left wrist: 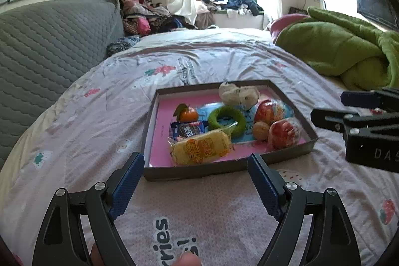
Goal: Organize objects
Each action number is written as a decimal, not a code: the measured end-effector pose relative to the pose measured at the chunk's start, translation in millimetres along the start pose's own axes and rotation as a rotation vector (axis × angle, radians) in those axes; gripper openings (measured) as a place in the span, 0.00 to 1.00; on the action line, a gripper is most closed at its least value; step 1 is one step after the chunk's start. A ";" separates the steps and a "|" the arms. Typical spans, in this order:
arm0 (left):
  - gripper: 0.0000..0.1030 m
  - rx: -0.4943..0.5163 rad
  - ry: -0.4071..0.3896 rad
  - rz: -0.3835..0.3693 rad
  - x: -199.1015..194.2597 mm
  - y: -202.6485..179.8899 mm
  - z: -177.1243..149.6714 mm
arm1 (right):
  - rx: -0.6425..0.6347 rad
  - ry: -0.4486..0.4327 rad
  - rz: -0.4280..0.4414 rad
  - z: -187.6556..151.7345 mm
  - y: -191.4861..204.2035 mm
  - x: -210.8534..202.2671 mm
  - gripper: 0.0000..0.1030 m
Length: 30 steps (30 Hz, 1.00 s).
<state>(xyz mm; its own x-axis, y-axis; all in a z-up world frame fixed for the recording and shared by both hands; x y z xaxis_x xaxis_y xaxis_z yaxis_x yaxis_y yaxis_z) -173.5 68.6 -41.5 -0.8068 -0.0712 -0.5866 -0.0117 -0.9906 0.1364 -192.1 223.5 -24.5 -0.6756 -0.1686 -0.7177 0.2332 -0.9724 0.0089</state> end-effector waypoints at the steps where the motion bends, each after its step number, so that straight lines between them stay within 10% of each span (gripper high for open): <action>1: 0.84 -0.001 -0.003 0.001 -2.8 0.6 1.0 | 0.000 -0.004 0.001 -0.3 0.8 -3.4 0.64; 30: 0.84 -0.037 -0.086 0.013 -87.4 22.0 11.5 | 0.022 -0.053 0.023 -36.0 26.2 -59.4 0.64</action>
<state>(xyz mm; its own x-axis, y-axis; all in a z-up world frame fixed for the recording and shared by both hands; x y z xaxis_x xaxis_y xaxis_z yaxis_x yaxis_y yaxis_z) -110.1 54.4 21.9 -0.8546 -0.0755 -0.5137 0.0195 -0.9933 0.1135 -120.7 213.8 -6.7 -0.7062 -0.1986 -0.6796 0.2341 -0.9714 0.0406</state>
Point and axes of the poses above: each gripper's, at about its wrist camera, not at the fingertips, and x roughly the way its jaws point, y to its left, z to its top, the point moved 5 cm from there along x, roughly the way its jaws point, and after that the axes turned 7 degrees about z, right-handed, at the moved point
